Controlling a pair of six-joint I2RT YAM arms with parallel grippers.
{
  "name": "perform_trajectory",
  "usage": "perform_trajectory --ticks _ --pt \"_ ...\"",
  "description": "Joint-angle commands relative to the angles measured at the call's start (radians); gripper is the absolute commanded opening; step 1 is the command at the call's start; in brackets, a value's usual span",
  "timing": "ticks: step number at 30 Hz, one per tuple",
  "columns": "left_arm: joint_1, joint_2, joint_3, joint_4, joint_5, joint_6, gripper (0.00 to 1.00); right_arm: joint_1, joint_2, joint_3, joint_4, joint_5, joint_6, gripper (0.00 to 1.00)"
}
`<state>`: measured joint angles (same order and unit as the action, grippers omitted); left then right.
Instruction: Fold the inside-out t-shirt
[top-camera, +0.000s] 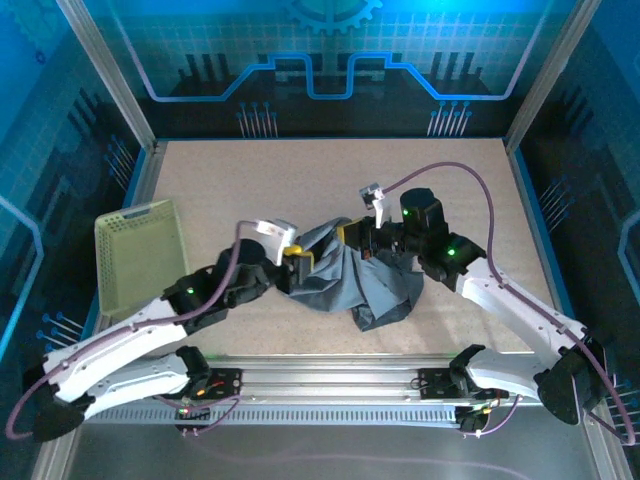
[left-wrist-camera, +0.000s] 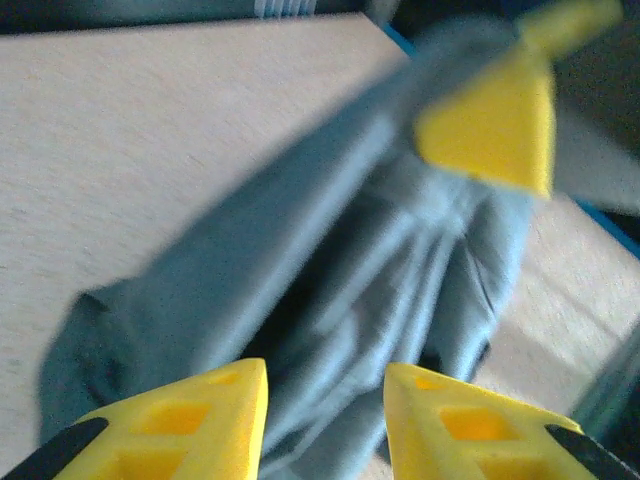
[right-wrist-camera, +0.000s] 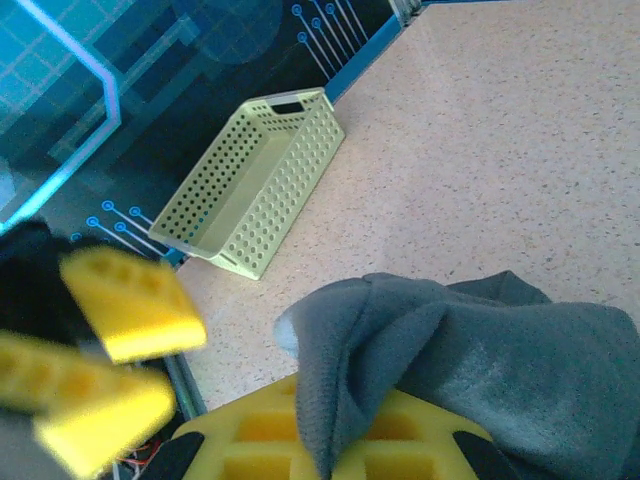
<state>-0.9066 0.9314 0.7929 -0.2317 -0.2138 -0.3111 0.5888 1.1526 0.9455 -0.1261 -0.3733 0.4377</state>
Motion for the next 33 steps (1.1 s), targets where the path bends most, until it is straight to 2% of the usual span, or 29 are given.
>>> perform_trajectory --ticks 1,5,7,12,17,22,28,33 --pt "-0.048 0.058 0.020 0.031 0.073 -0.012 0.36 0.003 0.000 0.040 -0.007 0.028 0.012 0.00" --pt "-0.037 0.147 0.031 0.034 0.038 -0.056 0.35 0.004 -0.002 0.038 -0.002 0.019 0.014 0.00" --pt "-0.002 0.179 0.040 0.038 0.029 -0.084 0.35 0.006 -0.004 0.036 -0.003 0.011 0.012 0.00" --pt "0.115 0.201 0.012 0.117 0.073 -0.181 0.32 0.013 -0.017 0.025 -0.010 0.011 0.001 0.00" --pt "0.190 0.238 0.018 0.157 0.135 -0.203 0.32 0.027 -0.020 0.015 0.000 -0.004 0.003 0.00" --pt "0.200 0.279 0.035 0.145 0.135 -0.209 0.32 0.051 -0.011 0.021 -0.007 0.007 -0.012 0.00" --pt "0.202 0.286 0.043 0.077 0.007 -0.212 0.38 0.063 -0.015 0.019 0.001 0.009 -0.015 0.00" --pt "0.204 0.354 0.067 0.073 0.011 -0.211 0.41 0.096 0.001 0.032 0.015 -0.007 -0.022 0.00"
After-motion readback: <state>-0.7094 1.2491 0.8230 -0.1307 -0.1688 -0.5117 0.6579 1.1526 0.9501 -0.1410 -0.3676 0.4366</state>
